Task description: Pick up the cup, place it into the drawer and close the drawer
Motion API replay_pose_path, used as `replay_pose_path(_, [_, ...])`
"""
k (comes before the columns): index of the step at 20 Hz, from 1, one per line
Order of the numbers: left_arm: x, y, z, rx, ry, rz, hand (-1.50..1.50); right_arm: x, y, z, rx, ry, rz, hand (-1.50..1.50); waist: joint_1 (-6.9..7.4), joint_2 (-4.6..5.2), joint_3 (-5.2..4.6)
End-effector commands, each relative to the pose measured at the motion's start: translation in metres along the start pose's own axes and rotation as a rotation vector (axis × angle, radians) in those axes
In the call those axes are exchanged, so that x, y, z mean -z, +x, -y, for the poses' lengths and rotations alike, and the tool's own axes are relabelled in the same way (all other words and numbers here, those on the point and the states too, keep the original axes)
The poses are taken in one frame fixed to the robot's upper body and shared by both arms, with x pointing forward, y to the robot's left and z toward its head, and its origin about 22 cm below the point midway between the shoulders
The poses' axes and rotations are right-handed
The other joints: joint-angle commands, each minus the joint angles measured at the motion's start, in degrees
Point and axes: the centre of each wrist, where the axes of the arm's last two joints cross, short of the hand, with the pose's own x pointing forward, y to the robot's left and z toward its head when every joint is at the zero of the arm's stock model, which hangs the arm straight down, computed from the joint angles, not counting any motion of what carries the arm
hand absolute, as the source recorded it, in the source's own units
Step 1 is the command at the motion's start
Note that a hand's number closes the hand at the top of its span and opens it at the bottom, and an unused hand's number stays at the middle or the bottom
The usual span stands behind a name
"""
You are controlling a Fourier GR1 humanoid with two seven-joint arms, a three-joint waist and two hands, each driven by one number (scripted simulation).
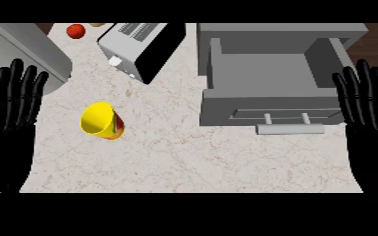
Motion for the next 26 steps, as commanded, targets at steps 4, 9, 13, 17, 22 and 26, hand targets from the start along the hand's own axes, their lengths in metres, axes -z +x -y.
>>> replay_pose_path(4, [0.014, -0.007, -0.026, -0.185, -0.252, 0.059, -1.50, 0.007, 0.000, 0.008, -0.020, 0.006, 0.046, -1.50, 0.96, -0.06, 1.08])
replay_pose_path(9, [-0.010, -0.055, -0.052, -0.437, -0.236, -0.178, -1.50, 0.006, -0.010, -0.008, 0.025, 0.154, -0.076, -1.50, 1.30, 0.13, 1.00])
replay_pose_path(13, [0.011, -0.064, -0.080, -0.466, -0.256, -0.223, -1.50, 0.010, -0.019, 0.005, 0.025, 0.153, -0.099, -1.50, 0.95, -0.03, 1.13])
replay_pose_path(17, [0.015, -0.102, -0.082, -0.403, -0.235, -0.254, -1.50, 0.042, -0.015, -0.014, 0.006, 0.157, -0.102, -1.50, 0.91, 0.02, 1.10])
replay_pose_path(22, [0.012, -0.133, -0.086, -0.389, -0.231, -0.335, -1.50, 0.044, -0.019, -0.003, 0.021, 0.179, -0.069, -1.50, 0.82, -0.02, 1.12])
replay_pose_path(26, [0.004, -0.167, -0.077, -0.358, -0.211, -0.368, -1.50, 0.063, -0.027, 0.013, 0.003, 0.179, -0.064, -1.50, 0.69, 0.11, 1.11])
